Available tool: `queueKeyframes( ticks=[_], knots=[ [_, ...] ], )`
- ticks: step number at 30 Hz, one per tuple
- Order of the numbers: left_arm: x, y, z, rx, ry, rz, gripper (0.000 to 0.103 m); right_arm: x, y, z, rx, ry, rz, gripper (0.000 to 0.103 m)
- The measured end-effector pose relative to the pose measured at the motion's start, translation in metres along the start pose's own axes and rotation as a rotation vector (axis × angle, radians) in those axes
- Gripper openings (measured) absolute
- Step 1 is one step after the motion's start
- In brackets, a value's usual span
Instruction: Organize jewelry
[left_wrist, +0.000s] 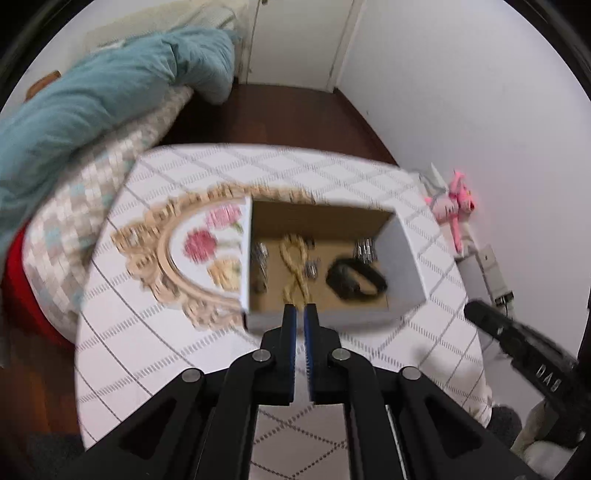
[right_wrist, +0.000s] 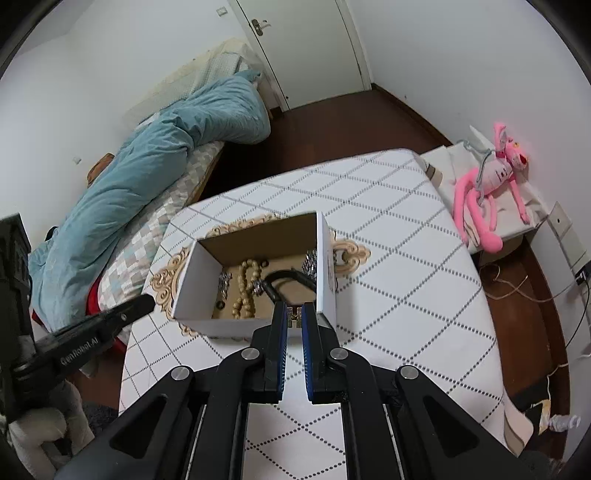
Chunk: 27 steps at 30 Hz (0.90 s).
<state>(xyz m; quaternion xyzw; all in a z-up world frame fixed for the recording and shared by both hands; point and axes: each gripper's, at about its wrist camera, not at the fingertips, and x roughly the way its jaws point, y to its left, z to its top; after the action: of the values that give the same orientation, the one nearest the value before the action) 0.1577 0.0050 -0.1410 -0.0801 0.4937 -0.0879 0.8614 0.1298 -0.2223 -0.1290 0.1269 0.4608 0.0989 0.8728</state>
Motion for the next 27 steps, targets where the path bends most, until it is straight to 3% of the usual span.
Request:
queueKeyframes(
  ticks=[2,4,5,15,17,18,19,27],
  knots=[
    [0.018,-0.004,-0.017,0.005,0.042,0.008,0.014,0.003,-0.005,-0.006,0.005,0.012,-0.008,0.008],
    [0.033,-0.008,-0.029,0.022,0.064,0.045,0.056,0.007,-0.010,-0.014,0.015,0.027,-0.017,0.008],
    [0.038,-0.009,-0.033,0.026,0.066,0.045,0.060,0.008,-0.013,-0.017,0.018,0.033,-0.022,0.008],
    [0.079,-0.039,-0.059,0.188,0.115,0.161,0.059,0.020,-0.035,-0.032,0.047,0.069,-0.067,0.008],
    [0.080,-0.040,-0.061,0.198,0.110,0.163,0.046,0.021,-0.036,-0.032,0.051,0.070,-0.070,0.008],
    [0.078,-0.041,-0.062,0.199,0.096,0.139,0.026,0.021,-0.036,-0.031,0.051,0.070,-0.072,0.008],
    [0.078,-0.042,-0.062,0.207,0.090,0.150,0.014,0.021,-0.036,-0.032,0.051,0.070,-0.073,0.008],
    [0.075,-0.045,-0.055,0.206,0.059,0.135,0.006,0.020,-0.035,-0.032,0.036,0.066,-0.077,0.008]
  ],
)
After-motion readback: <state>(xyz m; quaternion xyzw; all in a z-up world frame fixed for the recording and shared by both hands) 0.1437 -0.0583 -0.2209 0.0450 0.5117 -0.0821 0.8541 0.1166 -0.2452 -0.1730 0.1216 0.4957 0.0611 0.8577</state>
